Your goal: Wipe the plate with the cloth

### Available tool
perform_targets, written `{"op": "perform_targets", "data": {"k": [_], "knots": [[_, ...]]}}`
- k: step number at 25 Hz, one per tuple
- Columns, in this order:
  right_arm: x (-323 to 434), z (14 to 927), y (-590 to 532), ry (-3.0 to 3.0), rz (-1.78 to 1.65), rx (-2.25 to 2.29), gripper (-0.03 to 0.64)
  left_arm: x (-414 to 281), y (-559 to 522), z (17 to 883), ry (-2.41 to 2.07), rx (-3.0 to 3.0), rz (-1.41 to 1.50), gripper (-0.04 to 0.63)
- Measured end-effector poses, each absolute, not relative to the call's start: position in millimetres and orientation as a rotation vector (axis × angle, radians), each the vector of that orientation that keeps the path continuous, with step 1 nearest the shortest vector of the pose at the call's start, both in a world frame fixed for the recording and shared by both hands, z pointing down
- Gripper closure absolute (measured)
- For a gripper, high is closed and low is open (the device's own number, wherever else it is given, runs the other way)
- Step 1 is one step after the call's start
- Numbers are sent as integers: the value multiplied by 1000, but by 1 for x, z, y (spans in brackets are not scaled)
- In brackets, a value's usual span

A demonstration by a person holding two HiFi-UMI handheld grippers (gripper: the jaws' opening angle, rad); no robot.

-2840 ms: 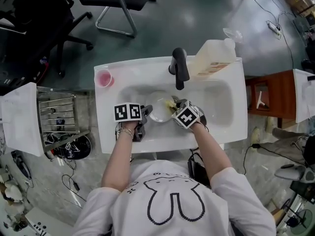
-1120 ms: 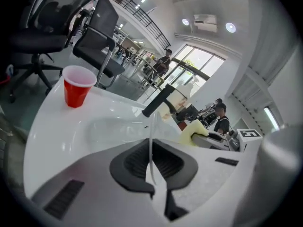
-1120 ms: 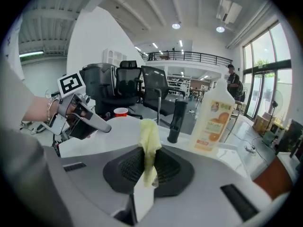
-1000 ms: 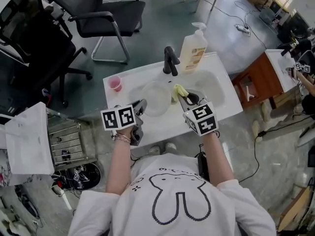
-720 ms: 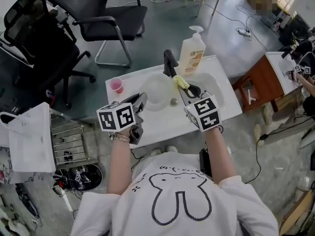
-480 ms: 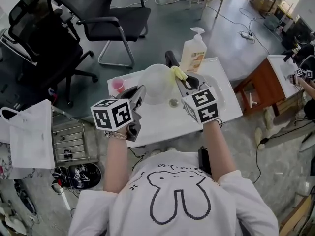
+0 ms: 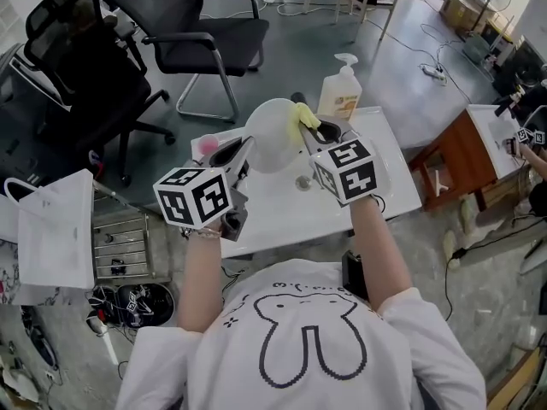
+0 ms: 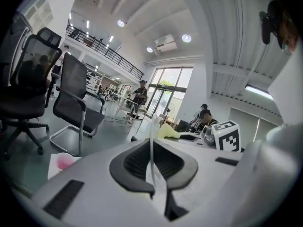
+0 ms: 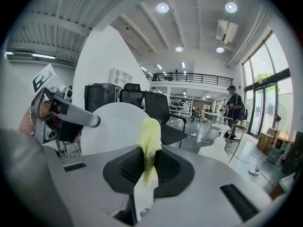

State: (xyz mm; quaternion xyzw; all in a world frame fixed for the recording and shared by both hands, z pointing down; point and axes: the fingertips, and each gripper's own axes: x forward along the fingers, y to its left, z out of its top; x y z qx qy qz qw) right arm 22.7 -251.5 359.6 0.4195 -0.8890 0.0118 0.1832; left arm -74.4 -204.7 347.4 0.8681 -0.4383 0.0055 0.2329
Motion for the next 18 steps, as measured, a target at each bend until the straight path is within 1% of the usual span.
{"op": "perform_targets", "data": {"k": [4, 18], "knots": [[16, 377, -239, -2477, 30, 1114, 568, -75, -205, 343, -1222, 2379, -7, 575], [20, 416, -211, -2473, 180, 1074, 568, -75, -207, 343, -1244, 2369, -30, 572]]}}
